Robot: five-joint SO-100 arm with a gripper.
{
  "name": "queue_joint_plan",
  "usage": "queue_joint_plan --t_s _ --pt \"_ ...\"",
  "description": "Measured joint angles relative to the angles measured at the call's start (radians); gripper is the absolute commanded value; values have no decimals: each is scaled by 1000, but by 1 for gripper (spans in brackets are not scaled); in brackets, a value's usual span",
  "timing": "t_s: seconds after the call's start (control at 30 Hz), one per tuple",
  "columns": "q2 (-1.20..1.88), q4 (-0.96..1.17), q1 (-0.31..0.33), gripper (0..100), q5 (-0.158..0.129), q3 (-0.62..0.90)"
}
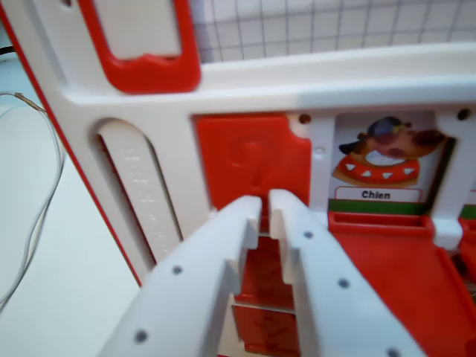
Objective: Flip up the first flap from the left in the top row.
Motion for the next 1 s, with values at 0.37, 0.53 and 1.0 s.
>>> queue_joint_plan --t_s 0.37,0.53,1.0 --pt "135 284 0 1 0 -103" --pt "414 443 0 1 -18 -61" --pt "1583 854 67 1 -137 701"
